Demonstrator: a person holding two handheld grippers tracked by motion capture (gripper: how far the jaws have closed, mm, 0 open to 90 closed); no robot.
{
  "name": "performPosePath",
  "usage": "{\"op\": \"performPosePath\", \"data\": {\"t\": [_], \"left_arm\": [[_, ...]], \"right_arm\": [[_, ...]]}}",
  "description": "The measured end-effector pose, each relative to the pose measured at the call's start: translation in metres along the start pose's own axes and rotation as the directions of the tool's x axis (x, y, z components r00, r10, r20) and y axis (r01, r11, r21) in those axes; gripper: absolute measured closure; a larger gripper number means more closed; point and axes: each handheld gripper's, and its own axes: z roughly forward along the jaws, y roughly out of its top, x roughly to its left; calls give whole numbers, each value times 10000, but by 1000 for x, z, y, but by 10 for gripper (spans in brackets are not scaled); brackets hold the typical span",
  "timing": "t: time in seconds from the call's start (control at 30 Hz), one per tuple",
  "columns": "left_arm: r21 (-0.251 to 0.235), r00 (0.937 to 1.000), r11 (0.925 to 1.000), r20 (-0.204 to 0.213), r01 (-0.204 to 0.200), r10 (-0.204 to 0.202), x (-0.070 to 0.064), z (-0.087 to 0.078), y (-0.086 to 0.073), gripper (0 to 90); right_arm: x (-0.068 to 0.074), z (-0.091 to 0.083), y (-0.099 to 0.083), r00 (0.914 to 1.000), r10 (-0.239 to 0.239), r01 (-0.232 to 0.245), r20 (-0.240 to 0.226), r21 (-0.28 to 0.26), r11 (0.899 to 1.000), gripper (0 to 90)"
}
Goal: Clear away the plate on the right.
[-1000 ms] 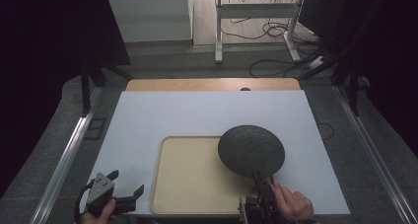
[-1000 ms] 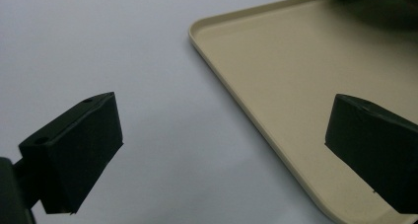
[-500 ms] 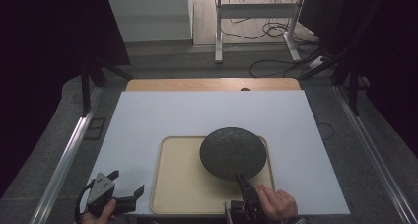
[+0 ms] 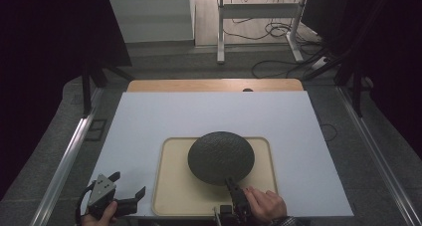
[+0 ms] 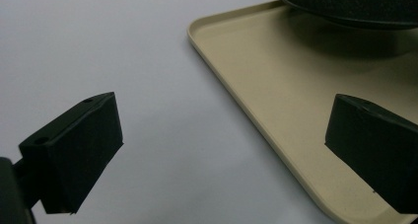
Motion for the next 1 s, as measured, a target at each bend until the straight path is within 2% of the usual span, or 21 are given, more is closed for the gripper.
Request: {"op": "performPosePath", "data": {"t": [0.27,0.37,0.57,0.73,0.8,0.9,1.0], "left_arm": [[20,10000,10000,-3,-21,21,0,0,0,6],[30,10000,10000,3,-43,43,0,0,0,6],[30,10000,10000,28,-27,26,0,1,0,6],[28,10000,10000,23,-8,8,0,0,0,6],[32,10000,10000,27,-24,24,0,0,0,6],[34,10000,10000,24,-32,32,0,0,0,6],[27,10000,10000,21,-17,17,0,0,0,6]], "right_arm": [[6,3,3,9994,-124,125,-336,48,9999,800],[8,4,5,9994,-181,182,-299,25,9998,802],[15,2,11,9977,-37,22,-675,-218,9998,829],[14,3,11,9951,178,-207,-968,-293,9994,842],[15,-1,12,9970,74,-60,-769,189,9998,853],[18,-1,13,9947,121,-103,-1024,178,9998,864],[18,-1,14,9945,158,-153,-1036,54,9999,866]]}}
